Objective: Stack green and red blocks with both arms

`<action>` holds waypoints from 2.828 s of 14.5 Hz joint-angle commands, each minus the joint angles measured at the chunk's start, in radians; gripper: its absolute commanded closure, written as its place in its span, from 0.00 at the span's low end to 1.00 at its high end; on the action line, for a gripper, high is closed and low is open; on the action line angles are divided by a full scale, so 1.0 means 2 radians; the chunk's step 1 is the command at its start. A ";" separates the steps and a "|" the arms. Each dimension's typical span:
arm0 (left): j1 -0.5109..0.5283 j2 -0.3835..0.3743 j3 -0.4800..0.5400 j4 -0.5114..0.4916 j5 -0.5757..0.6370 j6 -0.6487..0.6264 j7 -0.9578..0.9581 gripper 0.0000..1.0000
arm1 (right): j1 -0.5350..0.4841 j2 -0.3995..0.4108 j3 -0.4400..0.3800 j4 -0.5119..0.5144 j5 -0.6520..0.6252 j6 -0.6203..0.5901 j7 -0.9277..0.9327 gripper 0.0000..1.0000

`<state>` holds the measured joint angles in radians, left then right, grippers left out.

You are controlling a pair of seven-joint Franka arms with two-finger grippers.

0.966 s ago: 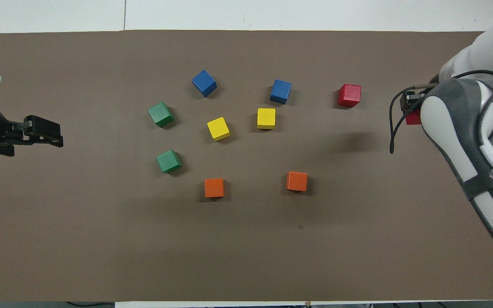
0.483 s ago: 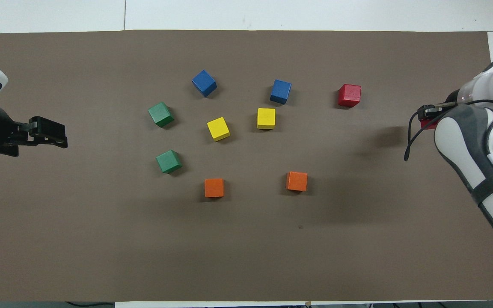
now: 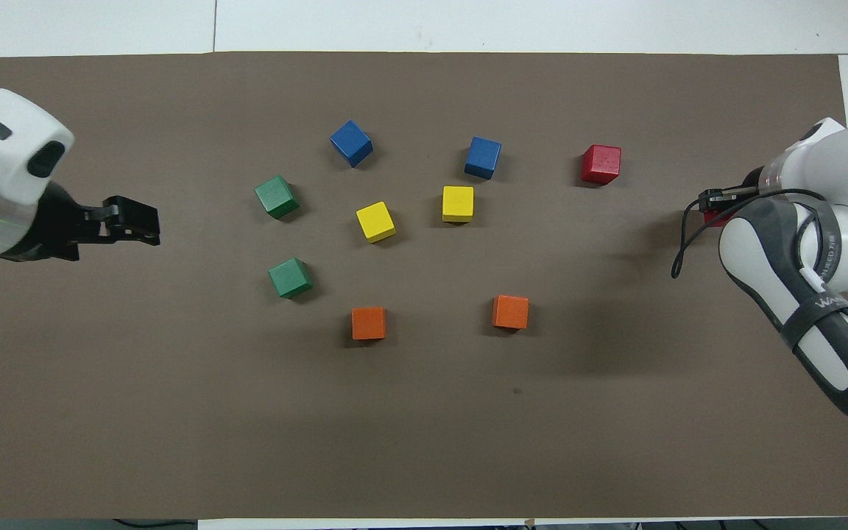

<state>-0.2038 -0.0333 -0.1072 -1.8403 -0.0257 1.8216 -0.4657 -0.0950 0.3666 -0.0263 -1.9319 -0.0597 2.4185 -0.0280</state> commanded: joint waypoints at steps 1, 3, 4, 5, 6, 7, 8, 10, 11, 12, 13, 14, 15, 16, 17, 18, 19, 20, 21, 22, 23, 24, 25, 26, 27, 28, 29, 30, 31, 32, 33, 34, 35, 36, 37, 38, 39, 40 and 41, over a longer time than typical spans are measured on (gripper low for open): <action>-0.035 0.023 0.008 -0.060 0.000 0.072 -0.100 0.00 | 0.001 0.015 0.003 0.007 0.001 0.017 0.038 1.00; -0.060 0.041 0.008 -0.095 0.010 0.148 -0.144 0.00 | 0.003 0.017 0.004 0.013 0.001 0.016 0.052 1.00; -0.060 0.047 0.008 -0.109 0.015 0.170 -0.141 0.00 | 0.002 0.018 0.004 0.015 0.002 0.017 0.058 1.00; -0.061 0.057 0.008 -0.118 0.016 0.187 -0.125 0.00 | -0.002 0.021 0.005 0.015 0.003 0.021 0.062 1.00; -0.061 0.061 0.008 -0.132 0.016 0.209 -0.105 0.00 | -0.001 0.023 0.005 0.016 0.004 0.022 0.062 1.00; -0.061 0.061 0.008 -0.147 0.016 0.232 -0.100 0.00 | 0.001 0.024 0.005 0.015 0.004 0.023 0.062 0.62; -0.062 0.062 0.008 -0.161 0.016 0.253 -0.100 0.00 | 0.001 0.024 0.005 0.015 0.004 0.022 0.062 0.01; -0.059 0.070 0.008 -0.166 0.015 0.258 -0.104 0.00 | 0.001 0.023 0.005 0.015 0.004 0.022 0.062 0.00; -0.059 0.073 0.008 -0.167 0.015 0.258 -0.114 0.00 | 0.002 0.022 0.005 0.015 0.004 0.019 0.062 0.00; -0.059 0.074 0.008 -0.168 0.015 0.258 -0.127 0.00 | 0.004 0.018 0.005 0.017 0.003 0.013 0.062 0.00; -0.060 0.075 0.008 -0.168 0.015 0.262 -0.135 0.00 | 0.004 0.015 0.004 0.023 0.001 0.002 0.062 0.00; -0.061 0.079 0.008 -0.170 0.015 0.268 -0.137 0.00 | 0.004 0.015 0.005 0.042 -0.003 -0.026 0.062 0.00; -0.061 0.082 0.008 -0.173 0.015 0.270 -0.138 0.00 | 0.007 0.016 0.005 0.074 -0.004 -0.071 0.069 0.00; -0.061 0.085 0.008 -0.174 0.016 0.279 -0.138 0.00 | 0.021 0.022 0.005 0.116 -0.007 -0.120 0.094 0.00; -0.061 0.095 0.008 -0.174 0.016 0.286 -0.138 0.00 | 0.034 0.032 0.004 0.155 -0.015 -0.169 0.128 0.00; -0.063 0.101 0.008 -0.174 0.016 0.292 -0.138 0.00 | 0.039 0.040 0.005 0.183 -0.027 -0.197 0.152 0.00; -0.063 0.109 0.009 -0.174 0.016 0.299 -0.138 0.00 | 0.053 0.048 0.006 0.205 -0.026 -0.214 0.170 0.00; -0.063 0.114 0.009 -0.174 0.016 0.306 -0.138 0.00 | 0.070 0.052 0.006 0.216 -0.020 -0.218 0.182 0.00; -0.063 0.116 0.009 -0.174 0.016 0.309 -0.138 0.00 | 0.080 0.054 0.006 0.217 -0.018 -0.211 0.190 0.00; -0.062 0.119 0.009 -0.173 0.016 0.307 -0.137 0.00 | 0.084 0.058 0.006 0.217 -0.014 -0.205 0.203 0.00; -0.061 0.119 0.010 -0.171 0.016 0.304 -0.136 0.53 | 0.090 0.064 0.006 0.217 -0.009 -0.198 0.221 0.00; -0.061 0.119 0.010 -0.171 0.022 0.302 -0.136 0.97 | 0.102 0.071 0.006 0.219 -0.006 -0.197 0.232 0.00; -0.061 0.118 0.010 -0.171 0.033 0.294 -0.134 1.00 | 0.115 0.081 0.006 0.226 -0.005 -0.189 0.245 0.00; -0.058 0.114 0.010 -0.168 0.047 0.277 -0.124 1.00 | 0.123 0.090 0.006 0.236 -0.005 -0.186 0.261 0.00; -0.054 0.108 0.013 -0.158 0.060 0.248 -0.089 1.00 | 0.128 0.098 0.006 0.242 -0.006 -0.182 0.269 0.00; -0.031 0.101 0.013 -0.132 0.060 0.204 -0.026 1.00 | 0.130 0.105 0.006 0.243 -0.006 -0.172 0.269 0.00; 0.000 0.100 0.012 -0.103 0.060 0.165 0.040 1.00 | 0.130 0.111 0.006 0.243 -0.008 -0.156 0.270 0.00; 0.034 0.105 0.011 -0.081 0.060 0.149 0.110 1.00 | 0.130 0.116 0.006 0.243 -0.012 -0.143 0.272 0.00; 0.062 0.109 0.011 -0.074 0.059 0.158 0.161 1.00 | 0.130 0.117 0.006 0.243 -0.014 -0.139 0.272 0.00; 0.086 0.111 0.011 -0.073 0.058 0.178 0.207 1.00 | 0.130 0.117 0.006 0.241 -0.018 -0.133 0.270 0.00; 0.106 0.116 0.011 -0.073 0.058 0.194 0.237 1.00 | 0.130 0.117 0.006 0.238 -0.021 -0.127 0.269 0.00; 0.113 0.120 0.011 -0.073 0.057 0.207 0.245 1.00 | 0.130 0.120 0.006 0.238 -0.022 -0.123 0.270 0.00; 0.117 0.124 0.011 -0.073 0.054 0.220 0.244 1.00 | 0.133 0.123 0.006 0.237 -0.022 -0.114 0.271 0.00; 0.122 0.136 0.013 -0.072 0.040 0.234 0.243 1.00 | 0.136 0.128 0.006 0.238 -0.022 -0.109 0.272 0.00; 0.139 0.151 0.013 -0.069 0.024 0.253 0.243 1.00 | 0.135 0.131 0.006 0.238 -0.022 -0.107 0.272 0.00; 0.149 0.161 0.011 -0.068 0.024 0.268 0.244 1.00 | 0.134 0.133 0.006 0.234 -0.022 -0.096 0.271 0.00; 0.149 0.171 0.012 -0.068 0.024 0.278 0.243 1.00 | 0.132 0.136 0.006 0.227 -0.023 -0.090 0.269 0.00; 0.149 0.176 0.012 -0.068 0.024 0.285 0.244 1.00 | 0.130 0.138 0.006 0.227 -0.025 -0.089 0.264 0.00; 0.149 0.177 0.013 -0.068 0.028 0.284 0.255 1.00 | 0.130 0.137 0.006 0.223 -0.025 -0.089 0.264 0.00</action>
<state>0.0823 0.2994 -0.0724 -1.9921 0.0386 2.3695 0.0180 0.1756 0.6319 -0.0210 -1.4796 -0.0837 2.2200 0.5025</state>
